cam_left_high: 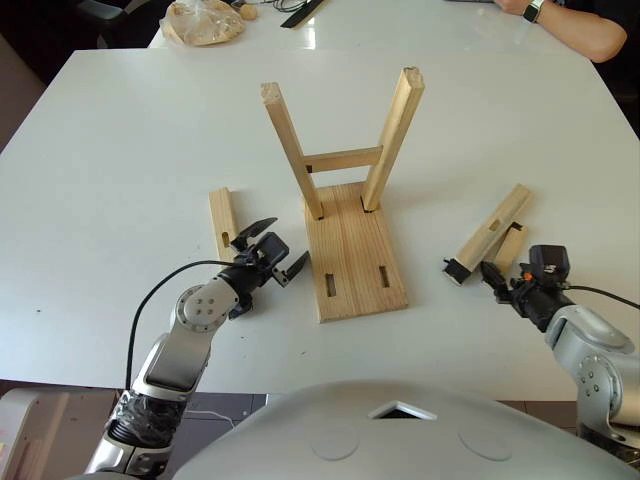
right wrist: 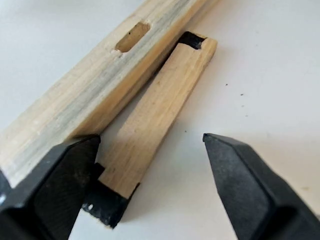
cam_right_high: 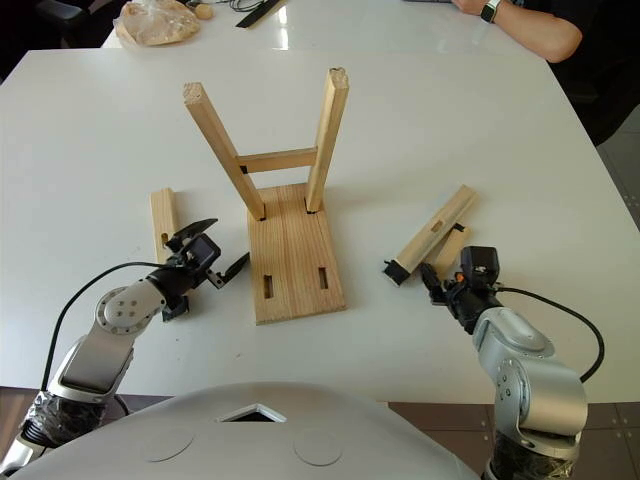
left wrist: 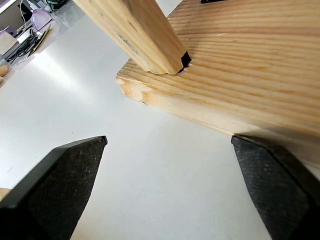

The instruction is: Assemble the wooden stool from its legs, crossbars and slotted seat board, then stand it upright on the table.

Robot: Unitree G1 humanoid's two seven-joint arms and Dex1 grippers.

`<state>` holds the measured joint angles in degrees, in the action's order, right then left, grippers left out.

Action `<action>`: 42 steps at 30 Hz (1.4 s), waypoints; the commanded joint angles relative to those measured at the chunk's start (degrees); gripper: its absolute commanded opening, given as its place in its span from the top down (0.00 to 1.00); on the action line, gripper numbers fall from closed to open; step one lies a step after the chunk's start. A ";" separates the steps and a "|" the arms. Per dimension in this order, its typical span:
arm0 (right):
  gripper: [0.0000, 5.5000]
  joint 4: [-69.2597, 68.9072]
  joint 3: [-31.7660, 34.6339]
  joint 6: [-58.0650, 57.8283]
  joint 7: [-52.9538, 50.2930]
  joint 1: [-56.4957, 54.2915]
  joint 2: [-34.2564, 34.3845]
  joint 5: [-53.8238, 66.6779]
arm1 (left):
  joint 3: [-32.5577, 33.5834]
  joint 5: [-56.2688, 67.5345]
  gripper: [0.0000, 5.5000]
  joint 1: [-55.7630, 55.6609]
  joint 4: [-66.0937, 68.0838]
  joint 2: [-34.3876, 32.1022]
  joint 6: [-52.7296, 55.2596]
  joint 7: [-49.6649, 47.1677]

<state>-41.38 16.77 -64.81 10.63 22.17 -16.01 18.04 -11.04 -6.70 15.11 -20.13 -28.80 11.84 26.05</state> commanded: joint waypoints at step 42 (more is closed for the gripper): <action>0.76 7.56 10.80 19.26 11.01 -36.73 -10.54 31.98 | 17.80 36.54 0.16 -20.44 -19.60 6.37 27.03 1.48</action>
<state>-31.07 27.13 -42.18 19.76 -10.29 -25.76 40.02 3.79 21.65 -0.74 -35.93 -22.89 33.50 27.54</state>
